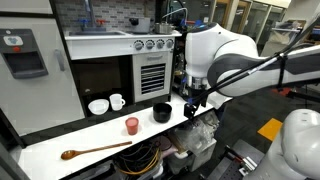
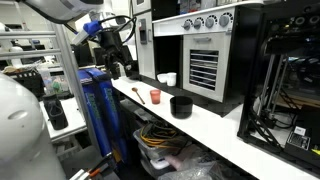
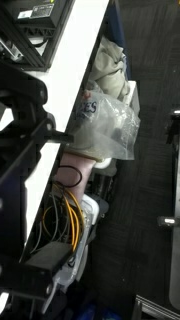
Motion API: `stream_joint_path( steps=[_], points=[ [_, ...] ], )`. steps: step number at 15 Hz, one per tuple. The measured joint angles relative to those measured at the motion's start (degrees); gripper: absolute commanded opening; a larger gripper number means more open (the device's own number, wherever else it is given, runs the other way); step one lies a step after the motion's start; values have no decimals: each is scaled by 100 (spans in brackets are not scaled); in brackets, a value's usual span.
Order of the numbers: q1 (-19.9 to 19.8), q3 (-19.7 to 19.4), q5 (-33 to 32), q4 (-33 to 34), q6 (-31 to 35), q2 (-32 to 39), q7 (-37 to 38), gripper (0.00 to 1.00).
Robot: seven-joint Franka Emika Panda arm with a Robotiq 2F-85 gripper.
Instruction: Pick up the pink cup and pour it's content into the black bowl
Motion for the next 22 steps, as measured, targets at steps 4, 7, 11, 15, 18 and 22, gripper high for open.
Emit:
stream_joint_path(
  steps=[4,7,11,15,18,22],
  points=[
    [5,-155,-282,235,658,343,-510,100],
    [51,-257,-529,671,1248,990,-1174,100],
    [260,-278,-746,1459,1363,2027,-1915,100],
    [498,-265,-1096,2183,1259,2875,-2333,100],
    [647,-257,-1500,2661,1098,3371,-2442,100],
    [826,-254,-1940,3261,931,4015,-2496,100]
  ],
)
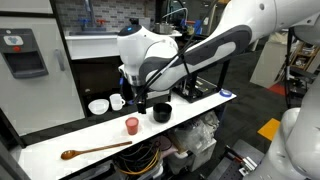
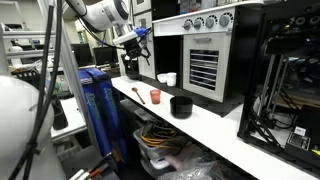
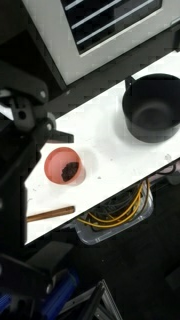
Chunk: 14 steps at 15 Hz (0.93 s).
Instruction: Pick up the pink cup and pour it's content into the black bowl
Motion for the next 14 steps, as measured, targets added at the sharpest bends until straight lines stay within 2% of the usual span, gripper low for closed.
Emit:
stream_joint_path(
  steps=[6,11,14],
  points=[
    [265,-14,-346,885,-318,1086,-10,100],
    [552,-143,-536,1903,-1003,2012,5,100],
    [604,-168,-537,2168,-1121,2228,5,100]
  ],
)
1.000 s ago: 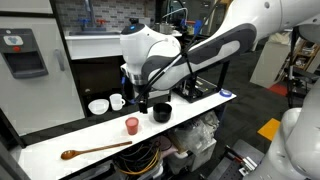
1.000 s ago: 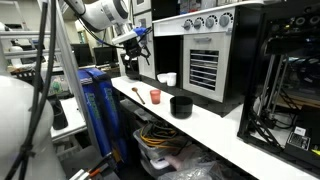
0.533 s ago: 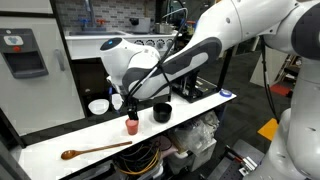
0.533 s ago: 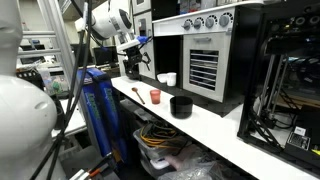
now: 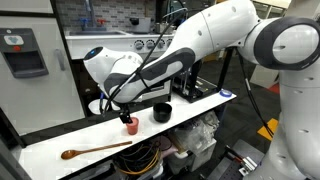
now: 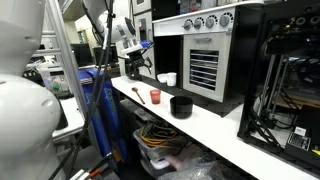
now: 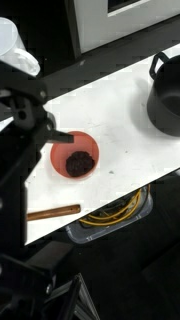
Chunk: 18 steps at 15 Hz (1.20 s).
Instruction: Pick up the pink cup and pour it's content into the black bowl
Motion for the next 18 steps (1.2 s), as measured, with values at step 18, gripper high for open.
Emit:
stream_joint_path(
  steps=[18],
  points=[
    [22,-51,-2,92,-32,31,-7,100]
  ],
)
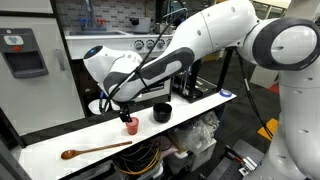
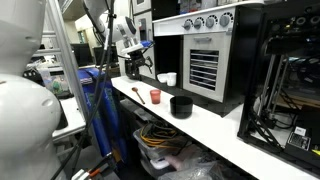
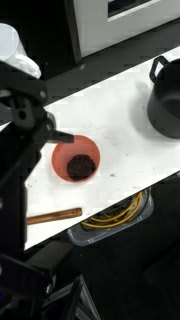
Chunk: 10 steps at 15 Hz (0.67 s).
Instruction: Pick up the pink cup and pour it's content into the black bowl
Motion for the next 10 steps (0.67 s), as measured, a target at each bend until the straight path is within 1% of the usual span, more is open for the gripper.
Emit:
stream_joint_path(
  steps=[4,10],
  points=[
    [152,-103,-306,367,-305,225,-232,100],
    [508,-186,-795,1230,-852,944,-669,100]
  ],
)
